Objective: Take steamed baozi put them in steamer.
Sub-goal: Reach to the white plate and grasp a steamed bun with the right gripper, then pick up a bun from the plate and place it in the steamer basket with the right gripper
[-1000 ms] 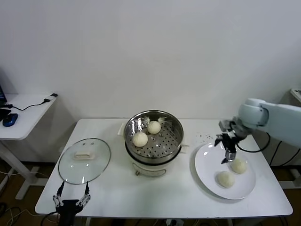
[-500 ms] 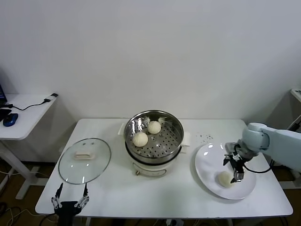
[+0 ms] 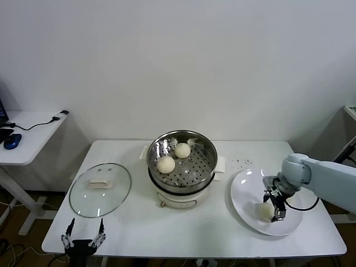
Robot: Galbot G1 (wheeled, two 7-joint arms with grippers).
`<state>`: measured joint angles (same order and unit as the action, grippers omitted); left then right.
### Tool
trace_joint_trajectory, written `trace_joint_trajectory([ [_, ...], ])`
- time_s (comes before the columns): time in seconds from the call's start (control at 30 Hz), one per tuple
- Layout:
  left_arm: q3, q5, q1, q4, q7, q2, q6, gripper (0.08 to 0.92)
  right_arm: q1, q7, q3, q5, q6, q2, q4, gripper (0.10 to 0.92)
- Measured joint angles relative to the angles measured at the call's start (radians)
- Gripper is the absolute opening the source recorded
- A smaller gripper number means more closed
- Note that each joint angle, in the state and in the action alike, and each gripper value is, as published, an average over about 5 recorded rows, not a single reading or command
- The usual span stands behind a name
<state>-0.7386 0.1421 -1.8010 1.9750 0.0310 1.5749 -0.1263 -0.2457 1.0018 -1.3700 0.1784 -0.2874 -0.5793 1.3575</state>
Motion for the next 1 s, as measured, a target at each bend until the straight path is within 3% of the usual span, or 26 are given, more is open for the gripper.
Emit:
trace_joint_trajectory([
  [0.17, 0.000, 0.001, 0.001, 0.000, 0.000, 0.000, 0.000, 0.823, 0.002, 0.003, 0.004, 0.000, 0.003, -0.001, -0.003, 0.590],
  [0.5, 0.004, 0.001, 0.000, 0.001, 0.001, 0.000, -0.001, 0.823, -0.075, 0.015, -0.026, 0.003, 0.051, -0.012, -0.004, 0.560],
  [1.0, 0.012, 0.002, -0.010, 0.009, 0.000, -0.006, 0.000, 0.823, -0.523, 0.108, -0.160, -0.078, 0.539, -0.255, -0.026, 0.582],
])
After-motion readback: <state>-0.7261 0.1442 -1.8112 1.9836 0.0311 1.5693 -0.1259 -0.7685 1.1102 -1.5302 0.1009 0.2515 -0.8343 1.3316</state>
